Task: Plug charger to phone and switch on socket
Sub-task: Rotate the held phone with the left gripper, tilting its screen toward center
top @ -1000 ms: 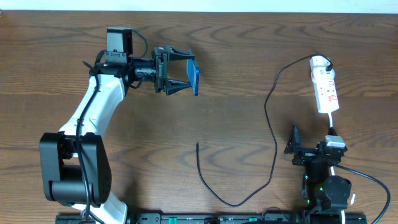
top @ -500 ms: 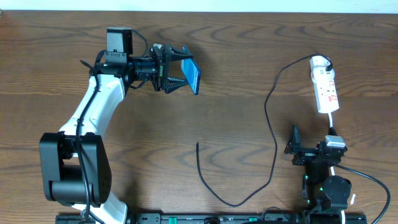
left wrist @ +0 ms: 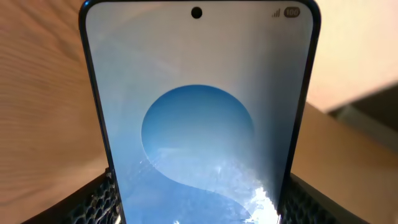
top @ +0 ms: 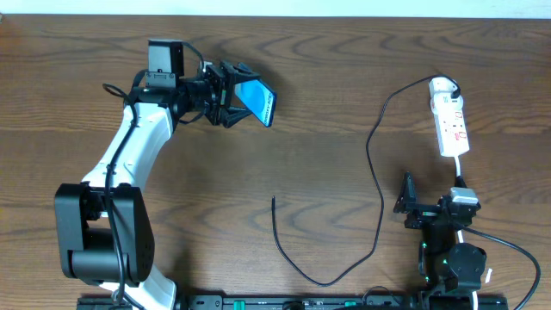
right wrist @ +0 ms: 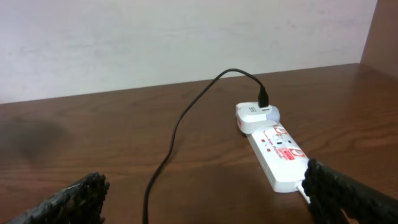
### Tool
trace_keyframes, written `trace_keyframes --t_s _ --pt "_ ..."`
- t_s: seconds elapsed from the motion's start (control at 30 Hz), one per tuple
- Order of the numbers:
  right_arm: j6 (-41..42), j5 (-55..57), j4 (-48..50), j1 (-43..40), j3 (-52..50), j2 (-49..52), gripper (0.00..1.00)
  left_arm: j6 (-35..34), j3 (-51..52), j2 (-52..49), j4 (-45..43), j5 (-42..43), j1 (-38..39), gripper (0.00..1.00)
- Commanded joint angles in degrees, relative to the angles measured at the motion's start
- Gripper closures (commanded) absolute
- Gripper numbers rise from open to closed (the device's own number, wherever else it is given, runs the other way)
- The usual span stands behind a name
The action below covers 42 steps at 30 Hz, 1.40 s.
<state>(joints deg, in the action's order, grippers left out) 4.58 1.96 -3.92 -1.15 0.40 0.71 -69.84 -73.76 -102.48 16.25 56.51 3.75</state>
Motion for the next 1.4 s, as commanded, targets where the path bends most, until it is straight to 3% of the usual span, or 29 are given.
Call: trace_keyframes --t_s 0.0,0.37,1.13,1.37 --pt "0.7 0.5 -0.2 0.8 -0.1 -0.2 0.01 2.2 0.5 1.6 2.2 -6.7 -0.2 0.93" --pt "0.7 0.5 -0.2 0.8 -0.1 -0.2 0.01 6.8 0.5 1.6 13.8 -18.5 -0.3 0.93" --pt "0.7 0.5 -0.2 0.8 -0.1 -0.2 0.01 11.4 0.5 1.6 25.2 -30.3 -0.2 0.93" --pt "0.7 0.4 -0.2 0.8 -0.1 -0.2 0.01 13.7 0.5 1.6 25.5 -30.3 -0.2 0.93"
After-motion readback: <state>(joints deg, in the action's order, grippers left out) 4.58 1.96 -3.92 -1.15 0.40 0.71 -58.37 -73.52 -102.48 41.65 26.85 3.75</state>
